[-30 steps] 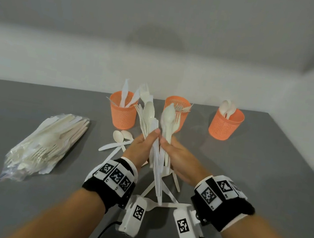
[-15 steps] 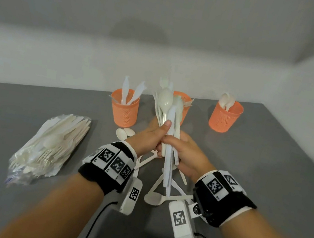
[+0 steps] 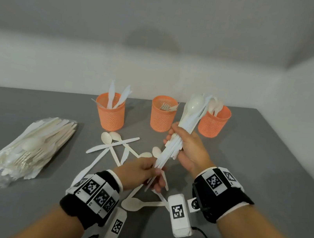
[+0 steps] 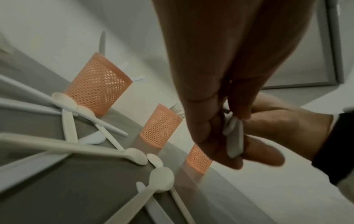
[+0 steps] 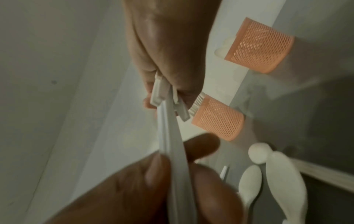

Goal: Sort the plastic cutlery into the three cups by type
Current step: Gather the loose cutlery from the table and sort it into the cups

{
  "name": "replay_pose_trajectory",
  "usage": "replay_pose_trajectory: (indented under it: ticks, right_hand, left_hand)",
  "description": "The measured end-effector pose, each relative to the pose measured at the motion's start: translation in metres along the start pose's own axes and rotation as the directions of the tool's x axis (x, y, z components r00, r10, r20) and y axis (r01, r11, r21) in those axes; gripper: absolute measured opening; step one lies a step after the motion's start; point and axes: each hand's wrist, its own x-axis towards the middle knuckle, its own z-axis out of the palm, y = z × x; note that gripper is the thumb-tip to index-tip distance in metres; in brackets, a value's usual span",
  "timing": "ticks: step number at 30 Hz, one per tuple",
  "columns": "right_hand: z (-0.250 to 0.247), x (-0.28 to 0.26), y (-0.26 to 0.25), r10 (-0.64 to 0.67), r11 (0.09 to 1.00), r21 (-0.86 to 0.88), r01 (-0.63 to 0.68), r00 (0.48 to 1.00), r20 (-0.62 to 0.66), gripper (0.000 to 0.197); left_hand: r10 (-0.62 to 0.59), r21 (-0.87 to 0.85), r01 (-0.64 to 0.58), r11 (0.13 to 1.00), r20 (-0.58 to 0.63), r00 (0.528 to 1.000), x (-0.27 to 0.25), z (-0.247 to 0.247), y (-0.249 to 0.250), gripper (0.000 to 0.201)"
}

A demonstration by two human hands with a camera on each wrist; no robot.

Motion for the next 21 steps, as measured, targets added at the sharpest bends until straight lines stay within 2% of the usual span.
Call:
replay_pose_trajectory:
  ticks: [2, 6, 8, 12, 16, 18, 21]
  right_hand:
    - [-0.004, 0.003, -0.001, -0.022, 0.999, -0.033, 0.022, 1.0, 0.009, 0.005]
    - [-0.002, 0.002, 0.003, -0.037, 0.995, -0.087, 0.041, 0.998, 0.049, 0.01]
    - [-0.003, 0.004, 0.001, -0.045, 0.997, -0.068, 0.047, 0.998, 0.036, 0.014]
    - [-0.01, 0.011, -0.008, -0.052, 0.999, 0.002, 0.052, 0.999, 0.011, 0.014]
    - [-0.013, 0.012, -0.011, -0.022, 0.999, 0.043, 0.022, 1.0, -0.005, 0.016]
    - [-0.012, 0.012, -0.009, -0.01, 0.999, 0.036, 0.01, 1.0, 0.011, 0.014]
    - [-0.004, 0.013, -0.001, 0.007, 0.999, -0.043, -0.005, 0.999, 0.04, 0.011]
  left_hand:
    - [0.021, 0.03, -0.021, 0.999, -0.009, 1.0, 0.0, 0.004, 0.0, 0.017]
    - [0.107, 0.193, -0.073, 0.979, -0.174, 0.979, 0.008, 0.012, 0.011, 0.02]
    - [0.123, 0.238, -0.071, 0.969, -0.211, 0.97, 0.01, 0.014, 0.013, 0.02]
    - [0.094, 0.34, -0.028, 0.94, -0.178, 0.979, 0.004, 0.009, 0.004, 0.02]
    - [0.048, 0.287, -0.007, 0.958, -0.136, 0.99, -0.008, 0.0, 0.001, 0.011]
    - [0.064, 0.381, 0.004, 0.924, -0.164, 0.984, -0.008, -0.001, 0.001, 0.01]
    - [0.12, 0.559, 0.041, 0.828, -0.25, 0.961, 0.002, 0.001, 0.003, 0.01]
